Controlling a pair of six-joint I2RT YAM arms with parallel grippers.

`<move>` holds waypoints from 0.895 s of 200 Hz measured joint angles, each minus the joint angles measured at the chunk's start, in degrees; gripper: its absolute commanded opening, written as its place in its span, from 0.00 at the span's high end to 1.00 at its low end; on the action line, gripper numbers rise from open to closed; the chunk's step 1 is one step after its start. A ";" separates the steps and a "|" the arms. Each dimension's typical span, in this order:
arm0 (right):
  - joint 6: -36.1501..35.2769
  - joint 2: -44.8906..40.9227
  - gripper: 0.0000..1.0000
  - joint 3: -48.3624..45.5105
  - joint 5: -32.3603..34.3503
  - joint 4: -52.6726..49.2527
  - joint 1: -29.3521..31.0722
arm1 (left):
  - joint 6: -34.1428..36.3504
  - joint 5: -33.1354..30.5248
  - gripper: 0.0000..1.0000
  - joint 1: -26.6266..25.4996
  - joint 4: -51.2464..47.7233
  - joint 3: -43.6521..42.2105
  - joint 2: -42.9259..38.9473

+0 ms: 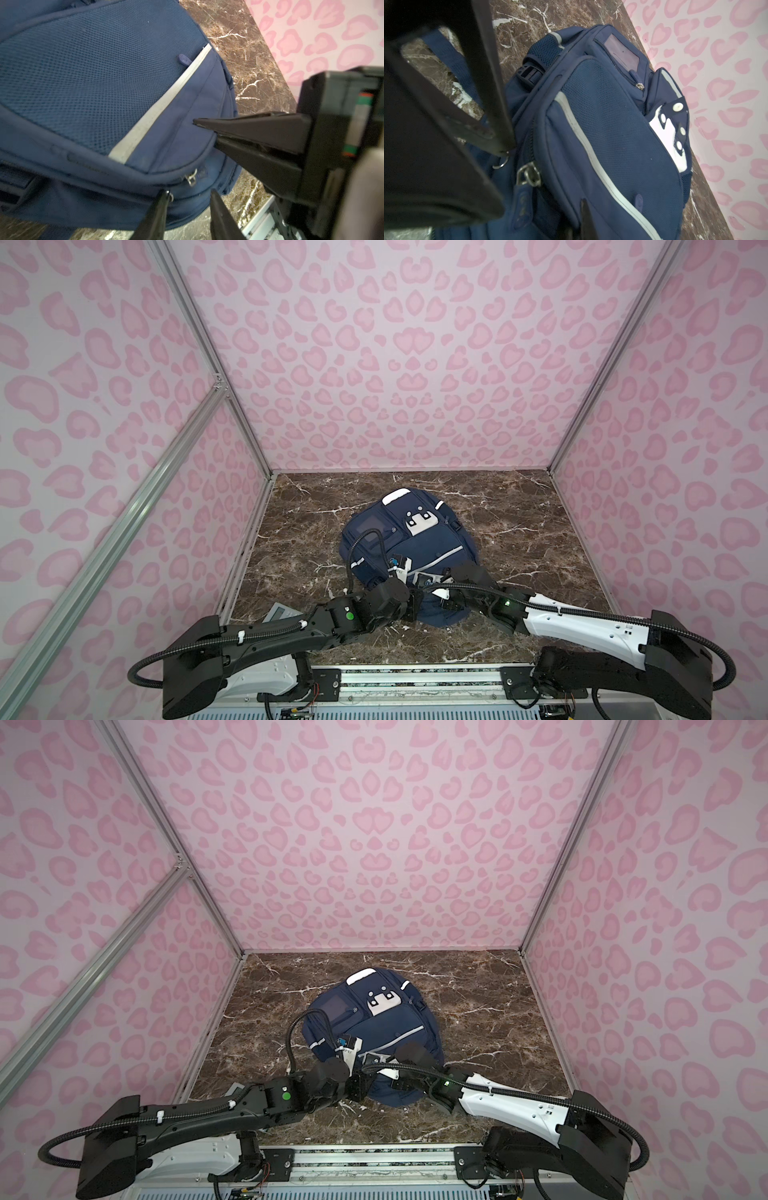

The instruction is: Pack the student bag

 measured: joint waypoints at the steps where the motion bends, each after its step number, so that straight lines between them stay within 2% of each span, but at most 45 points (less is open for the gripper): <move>1: 0.00 0.00 1.00 0.02 -0.07 -0.02 0.00 | -0.07 -0.13 0.53 -0.07 0.02 0.07 0.26; 20: 0.28 0.22 1.00 0.02 -0.63 -0.24 0.00 | -1.40 -1.49 0.47 -0.50 0.66 0.68 2.73; 57: 2.27 0.35 1.00 0.07 -0.66 -1.25 -0.04 | -4.63 -6.16 0.51 -1.16 -4.13 6.38 8.72; 67: 2.78 0.17 1.00 -0.22 -0.24 -1.27 -0.09 | -5.33 -7.34 0.62 -1.18 -5.53 7.43 10.03; 72: 2.95 0.09 1.00 -0.42 -0.02 -1.27 -0.09 | -5.46 -7.63 0.72 -1.20 -6.12 7.82 10.51; 78: 3.26 -0.04 1.00 -0.72 0.07 -1.20 -0.09 | -5.57 -7.91 0.79 -1.20 -6.62 8.24 11.06; 120: 3.26 -0.11 1.00 -1.16 0.35 0.52 0.17 | -6.56 -6.91 0.98 -1.03 -8.59 7.93 9.05; 171: 3.15 1.25 1.00 -0.57 -0.31 1.66 0.48 | -6.54 -4.37 0.98 0.90 -9.11 5.51 5.25; 179: 3.10 1.27 1.00 -0.57 -0.48 1.64 0.48 | -6.51 -4.13 0.95 0.98 -9.07 5.42 5.25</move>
